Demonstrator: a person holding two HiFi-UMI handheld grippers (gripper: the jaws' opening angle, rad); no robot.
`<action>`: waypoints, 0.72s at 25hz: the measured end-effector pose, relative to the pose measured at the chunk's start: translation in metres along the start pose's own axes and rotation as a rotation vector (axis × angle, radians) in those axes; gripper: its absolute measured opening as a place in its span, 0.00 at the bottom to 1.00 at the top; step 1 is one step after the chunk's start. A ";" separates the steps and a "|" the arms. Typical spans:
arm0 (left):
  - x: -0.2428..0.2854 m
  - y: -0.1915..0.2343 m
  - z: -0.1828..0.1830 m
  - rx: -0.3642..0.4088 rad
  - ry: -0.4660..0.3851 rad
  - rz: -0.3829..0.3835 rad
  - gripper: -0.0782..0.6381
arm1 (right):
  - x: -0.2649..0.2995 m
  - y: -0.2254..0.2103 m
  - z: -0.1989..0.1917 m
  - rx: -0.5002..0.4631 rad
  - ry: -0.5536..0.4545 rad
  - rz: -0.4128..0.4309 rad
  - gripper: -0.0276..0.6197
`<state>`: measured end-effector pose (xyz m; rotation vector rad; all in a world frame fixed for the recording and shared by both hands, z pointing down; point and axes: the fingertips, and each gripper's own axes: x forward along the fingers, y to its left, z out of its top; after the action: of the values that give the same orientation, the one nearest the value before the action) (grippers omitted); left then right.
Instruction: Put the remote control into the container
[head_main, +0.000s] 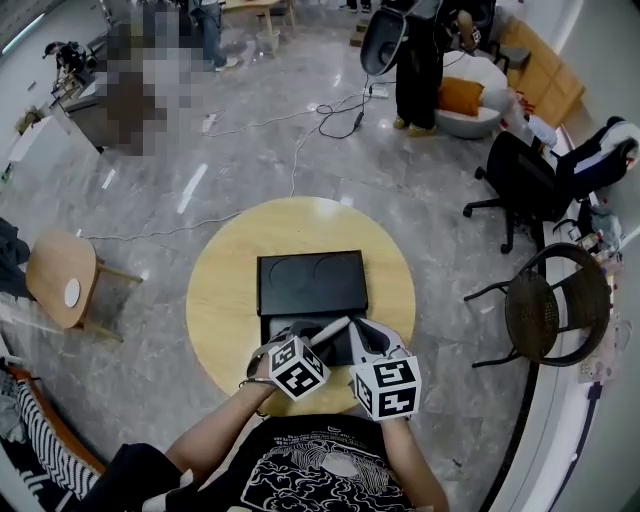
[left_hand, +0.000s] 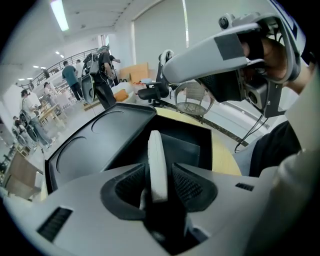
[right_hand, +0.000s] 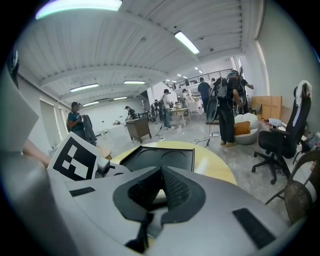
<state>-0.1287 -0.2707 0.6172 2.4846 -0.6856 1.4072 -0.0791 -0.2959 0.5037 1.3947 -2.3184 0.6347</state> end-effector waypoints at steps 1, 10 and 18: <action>-0.001 -0.001 0.001 -0.009 -0.009 0.002 0.32 | 0.000 0.000 -0.001 -0.002 -0.001 0.004 0.08; -0.032 0.004 0.022 -0.138 -0.142 0.090 0.32 | -0.009 0.009 0.000 -0.023 -0.010 0.055 0.08; -0.066 -0.005 0.043 -0.313 -0.287 0.136 0.31 | -0.025 0.019 -0.006 -0.049 0.000 0.121 0.08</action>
<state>-0.1228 -0.2634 0.5389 2.4413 -1.0593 0.8998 -0.0846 -0.2668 0.4921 1.2400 -2.4161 0.6074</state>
